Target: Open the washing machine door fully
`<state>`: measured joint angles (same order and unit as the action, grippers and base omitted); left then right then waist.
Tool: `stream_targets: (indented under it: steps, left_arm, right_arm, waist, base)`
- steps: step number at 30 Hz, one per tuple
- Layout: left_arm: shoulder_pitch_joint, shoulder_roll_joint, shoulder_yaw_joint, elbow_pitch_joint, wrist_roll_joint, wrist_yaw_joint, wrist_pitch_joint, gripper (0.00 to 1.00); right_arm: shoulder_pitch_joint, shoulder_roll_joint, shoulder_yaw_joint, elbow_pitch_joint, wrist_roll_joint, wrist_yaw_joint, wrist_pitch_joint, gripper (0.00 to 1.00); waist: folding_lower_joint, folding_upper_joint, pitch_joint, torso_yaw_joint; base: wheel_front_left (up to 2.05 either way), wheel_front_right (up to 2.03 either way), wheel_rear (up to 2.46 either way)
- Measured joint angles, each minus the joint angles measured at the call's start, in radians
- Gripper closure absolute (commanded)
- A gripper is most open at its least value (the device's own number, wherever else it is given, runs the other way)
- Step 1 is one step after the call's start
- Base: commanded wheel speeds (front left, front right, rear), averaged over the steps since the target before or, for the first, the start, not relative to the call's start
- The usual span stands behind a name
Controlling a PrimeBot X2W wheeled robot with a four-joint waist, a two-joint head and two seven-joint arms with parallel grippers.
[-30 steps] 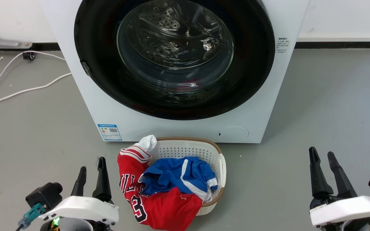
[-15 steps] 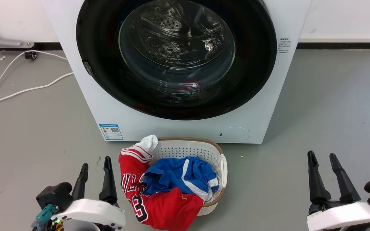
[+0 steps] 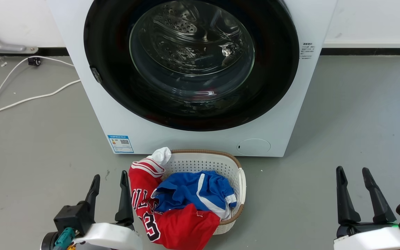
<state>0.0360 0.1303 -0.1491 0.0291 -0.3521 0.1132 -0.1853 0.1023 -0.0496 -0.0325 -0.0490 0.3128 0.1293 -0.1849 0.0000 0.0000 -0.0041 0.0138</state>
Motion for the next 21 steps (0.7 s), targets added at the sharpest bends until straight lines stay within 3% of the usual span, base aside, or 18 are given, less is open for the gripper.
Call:
stream_targets:
  steps: [21]
  left_arm:
    - [0.04, -0.032, 0.019, 0.014, 0.173, -0.025, -0.044, 0.0]
  right_arm:
    - [0.029, 0.0, 0.006, -0.018, -0.111, 0.001, -0.044, 0.0]
  waist:
    - [0.0, 0.0, -0.01, 0.005]
  base:
    - [0.0, 0.0, 0.0]
